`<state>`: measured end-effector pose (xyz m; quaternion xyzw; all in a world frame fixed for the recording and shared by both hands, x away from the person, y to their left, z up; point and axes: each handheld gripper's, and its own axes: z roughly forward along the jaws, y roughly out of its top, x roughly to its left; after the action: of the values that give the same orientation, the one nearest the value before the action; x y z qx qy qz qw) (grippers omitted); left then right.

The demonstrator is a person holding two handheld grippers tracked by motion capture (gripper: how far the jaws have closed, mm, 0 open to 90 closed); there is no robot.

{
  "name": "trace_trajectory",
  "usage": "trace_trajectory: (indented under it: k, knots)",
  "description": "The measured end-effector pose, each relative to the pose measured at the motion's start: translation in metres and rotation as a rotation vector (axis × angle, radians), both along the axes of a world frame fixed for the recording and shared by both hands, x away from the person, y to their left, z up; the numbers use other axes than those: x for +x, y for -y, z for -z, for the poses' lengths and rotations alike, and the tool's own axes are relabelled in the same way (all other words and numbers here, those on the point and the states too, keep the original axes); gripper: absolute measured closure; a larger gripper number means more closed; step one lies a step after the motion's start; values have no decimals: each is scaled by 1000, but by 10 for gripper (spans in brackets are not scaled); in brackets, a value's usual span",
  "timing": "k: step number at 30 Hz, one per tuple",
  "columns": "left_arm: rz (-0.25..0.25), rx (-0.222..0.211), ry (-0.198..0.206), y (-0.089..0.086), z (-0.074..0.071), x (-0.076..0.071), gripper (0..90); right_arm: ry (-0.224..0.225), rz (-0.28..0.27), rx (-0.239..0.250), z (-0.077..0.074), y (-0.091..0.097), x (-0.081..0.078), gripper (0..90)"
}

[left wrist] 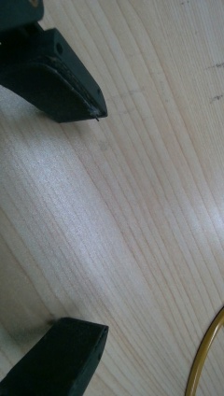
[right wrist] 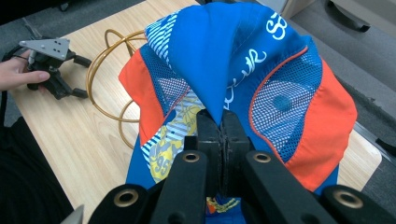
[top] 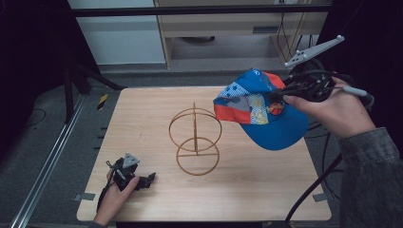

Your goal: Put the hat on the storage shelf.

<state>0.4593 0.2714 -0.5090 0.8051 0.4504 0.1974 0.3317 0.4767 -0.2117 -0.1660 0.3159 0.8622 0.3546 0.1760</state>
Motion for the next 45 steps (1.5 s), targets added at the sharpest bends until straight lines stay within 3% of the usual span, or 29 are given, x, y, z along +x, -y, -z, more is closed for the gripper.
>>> trace_trajectory:
  k: [10, 24, 32, 45]
  knots:
    - [0, 0, 0, 0, 0, 0, 0, 9, -43, 16, 1, -22, 4, 893]
    - [-1, 0, 1, 0, 0, 0, 0, 11, -135, 19, -7, -83, 24, 893]
    - [0, 0, 1, 0, 0, 0, 0, -27, -178, 0, 10, -120, 36, 893]
    - [2, 3, 0, 0, 0, 0, 0, -74, -207, -28, 32, -147, 45, 892]
